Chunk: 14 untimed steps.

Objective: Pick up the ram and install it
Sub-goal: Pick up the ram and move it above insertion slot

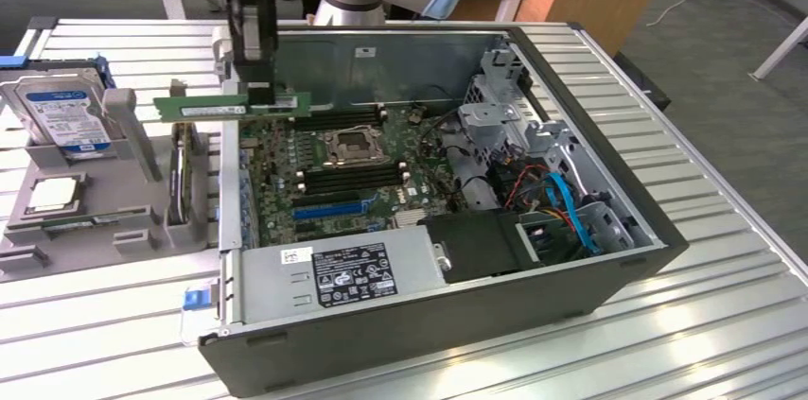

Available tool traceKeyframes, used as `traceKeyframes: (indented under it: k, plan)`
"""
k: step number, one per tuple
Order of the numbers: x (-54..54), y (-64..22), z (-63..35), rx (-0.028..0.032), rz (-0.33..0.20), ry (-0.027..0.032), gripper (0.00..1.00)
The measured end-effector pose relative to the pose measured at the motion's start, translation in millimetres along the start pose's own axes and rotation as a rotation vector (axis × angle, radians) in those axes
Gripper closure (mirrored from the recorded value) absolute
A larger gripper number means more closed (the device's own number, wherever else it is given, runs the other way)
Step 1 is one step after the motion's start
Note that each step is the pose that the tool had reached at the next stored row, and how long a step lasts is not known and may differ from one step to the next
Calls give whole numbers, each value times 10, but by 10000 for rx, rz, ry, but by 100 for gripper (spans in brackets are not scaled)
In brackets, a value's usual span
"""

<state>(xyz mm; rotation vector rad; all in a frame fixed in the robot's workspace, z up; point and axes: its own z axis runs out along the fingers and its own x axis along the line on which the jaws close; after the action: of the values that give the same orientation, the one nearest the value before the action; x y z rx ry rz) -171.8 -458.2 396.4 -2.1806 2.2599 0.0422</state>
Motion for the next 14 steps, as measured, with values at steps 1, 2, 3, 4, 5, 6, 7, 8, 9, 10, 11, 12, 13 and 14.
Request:
traceKeyframes:
  k: [1, 2, 3, 4, 5, 6, 7, 8, 9, 10, 11, 12, 13, 14]
  plan:
    - [-1, -23, 0, 0, -1, 0, 88]
    - [-1, -46, -1, 0, -1, 0, 88]
    - [-2, -70, -1, 0, -1, 1, 88]
    - [-3, -93, -1, 1, -2, 0, 88]
    - [-4, -117, -2, 1, -3, 0, 88]
    - [-5, -141, -2, 0, -2, 0, 88]
    - [-6, -164, -3, 0, -1, -1, 88]
    - [-7, -188, -3, 1, -2, 0, 88]
    - [-8, -211, -4, 0, -2, 0, 88]
    - [-8, -235, -4, 1, -2, -1, 88]
    - [-9, -258, -4, 1, -3, 0, 88]
    - [-10, -282, -5, 0, -4, 0, 88]
    - [-11, -307, -6, 0, -3, 0, 88]
    - [-12, -330, -6, 0, -2, 0, 88]
